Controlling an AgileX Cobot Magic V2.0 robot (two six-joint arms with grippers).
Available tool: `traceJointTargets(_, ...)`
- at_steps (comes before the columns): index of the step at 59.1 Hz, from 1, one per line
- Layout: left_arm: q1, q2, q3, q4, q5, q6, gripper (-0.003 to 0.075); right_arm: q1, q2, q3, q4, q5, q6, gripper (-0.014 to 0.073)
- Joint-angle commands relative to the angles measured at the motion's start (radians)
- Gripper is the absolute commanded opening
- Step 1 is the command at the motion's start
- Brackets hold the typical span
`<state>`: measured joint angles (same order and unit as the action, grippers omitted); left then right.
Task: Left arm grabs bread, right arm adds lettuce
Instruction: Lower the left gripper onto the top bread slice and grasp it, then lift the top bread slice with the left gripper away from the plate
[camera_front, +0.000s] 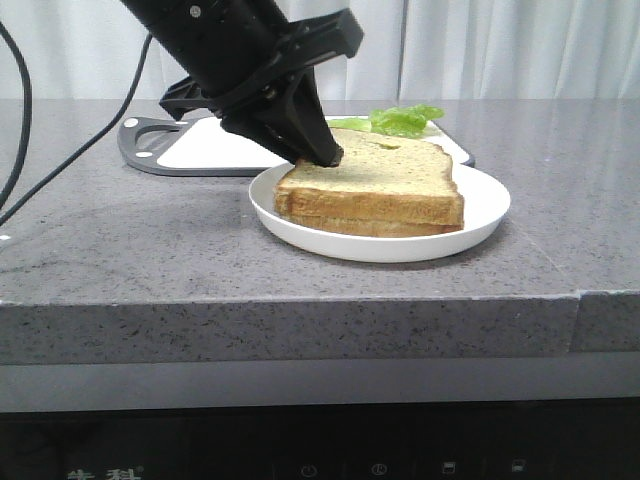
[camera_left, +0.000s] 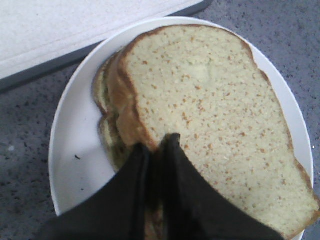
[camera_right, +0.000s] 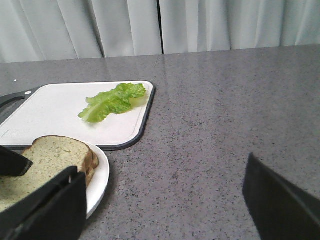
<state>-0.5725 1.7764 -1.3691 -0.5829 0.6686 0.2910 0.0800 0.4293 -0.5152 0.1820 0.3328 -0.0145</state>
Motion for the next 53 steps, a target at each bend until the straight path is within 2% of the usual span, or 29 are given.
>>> traceJointTargets(1,-0.004,-0.041,-0.030,-0.001,-0.017,-0.003,-0.0021,-0.006,0.012,-0.037,-0.011,-0.069,-0.001,0.0643)
traceJointTargets(13,-0.004,-0.065,-0.038,0.001,-0.034,-0.003,-0.0021,-0.006,0.012,-0.037,-0.011,-0.069,-0.001,0.0643)
traceJointTargets(23,-0.004,-0.121,-0.042,0.009,-0.109,-0.003,-0.0021,-0.006,0.012,-0.037,-0.011,-0.069,-0.001,0.0643)
traceJointTargets(33,-0.004,-0.164,-0.042,0.084,-0.172,-0.003,-0.0021,-0.006,0.012,-0.037,-0.011,-0.069,-0.001,0.0643)
traceJointTargets(42,-0.004,-0.258,0.005,0.238,-0.259,-0.076,-0.0021,-0.006,0.012,-0.037,-0.011,-0.068,-0.001,0.0643)
traceJointTargets(53,-0.004,-0.456,0.192,0.556,-0.379,-0.311,-0.0021,-0.006,0.019,-0.037,-0.011,-0.042,-0.001,0.0643)
